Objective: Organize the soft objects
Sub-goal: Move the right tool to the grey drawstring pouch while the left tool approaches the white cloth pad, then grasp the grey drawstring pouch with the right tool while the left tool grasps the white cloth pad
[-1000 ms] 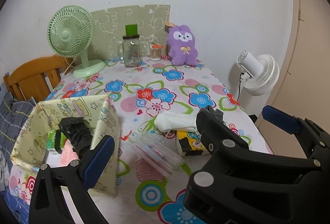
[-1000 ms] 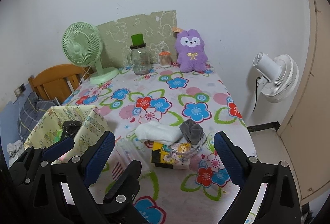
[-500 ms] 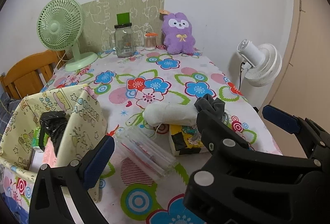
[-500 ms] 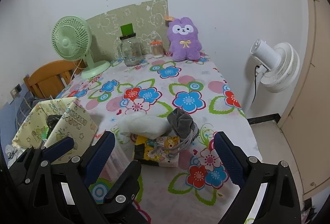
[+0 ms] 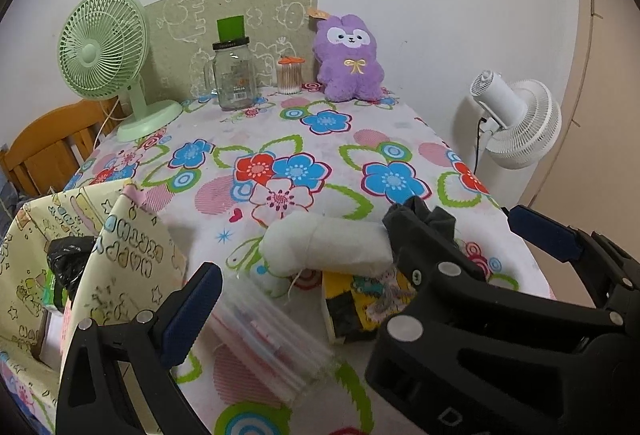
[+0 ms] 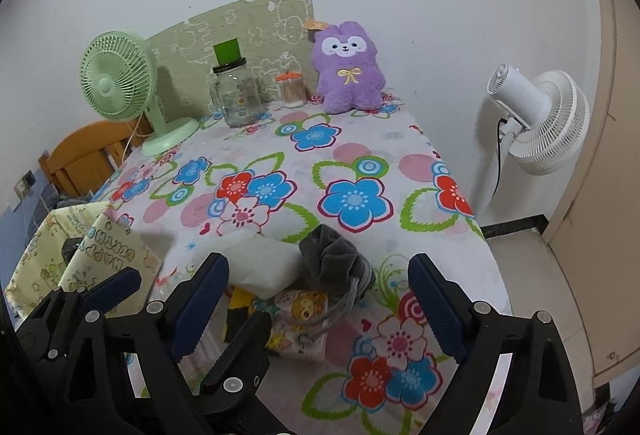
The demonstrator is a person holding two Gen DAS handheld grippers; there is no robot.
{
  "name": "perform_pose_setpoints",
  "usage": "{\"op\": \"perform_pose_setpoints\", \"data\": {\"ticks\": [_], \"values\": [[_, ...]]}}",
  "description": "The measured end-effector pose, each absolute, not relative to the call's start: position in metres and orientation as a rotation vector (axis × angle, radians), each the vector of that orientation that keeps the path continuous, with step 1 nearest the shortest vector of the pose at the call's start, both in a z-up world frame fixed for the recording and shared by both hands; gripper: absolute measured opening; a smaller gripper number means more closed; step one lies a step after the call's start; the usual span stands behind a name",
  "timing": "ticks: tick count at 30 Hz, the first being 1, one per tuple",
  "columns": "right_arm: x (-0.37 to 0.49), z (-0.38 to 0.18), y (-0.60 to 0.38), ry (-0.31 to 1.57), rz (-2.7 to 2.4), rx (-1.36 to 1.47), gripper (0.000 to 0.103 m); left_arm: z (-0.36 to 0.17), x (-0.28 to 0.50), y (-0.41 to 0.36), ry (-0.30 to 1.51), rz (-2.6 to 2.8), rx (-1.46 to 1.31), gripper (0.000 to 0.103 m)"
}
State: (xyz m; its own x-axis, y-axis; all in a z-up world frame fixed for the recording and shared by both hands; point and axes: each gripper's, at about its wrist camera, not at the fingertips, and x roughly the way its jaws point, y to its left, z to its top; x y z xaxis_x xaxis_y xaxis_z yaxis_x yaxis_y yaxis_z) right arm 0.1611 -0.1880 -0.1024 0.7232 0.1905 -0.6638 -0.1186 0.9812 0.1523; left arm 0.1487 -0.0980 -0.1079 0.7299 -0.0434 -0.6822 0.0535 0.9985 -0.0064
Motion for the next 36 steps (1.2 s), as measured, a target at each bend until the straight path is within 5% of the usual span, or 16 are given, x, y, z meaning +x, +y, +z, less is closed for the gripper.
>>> {"op": "perform_pose_setpoints", "data": {"ticks": [10, 28, 36], "values": [[0.187, -0.115, -0.193, 0.775, 0.177, 0.118, 0.078, -0.116, 0.17, -0.103, 0.769, -0.022, 0.044, 0.103], [0.211, -0.138, -0.192, 0.857, 0.235, 0.119, 0.038, -0.136, 0.193, -0.104, 0.827, -0.064, 0.051, 0.103], [0.211, -0.137, -0.194, 0.856, 0.221, 0.108, 0.034, -0.136, 0.195, -0.107, 0.826, -0.083, 0.054, 0.103]]}}
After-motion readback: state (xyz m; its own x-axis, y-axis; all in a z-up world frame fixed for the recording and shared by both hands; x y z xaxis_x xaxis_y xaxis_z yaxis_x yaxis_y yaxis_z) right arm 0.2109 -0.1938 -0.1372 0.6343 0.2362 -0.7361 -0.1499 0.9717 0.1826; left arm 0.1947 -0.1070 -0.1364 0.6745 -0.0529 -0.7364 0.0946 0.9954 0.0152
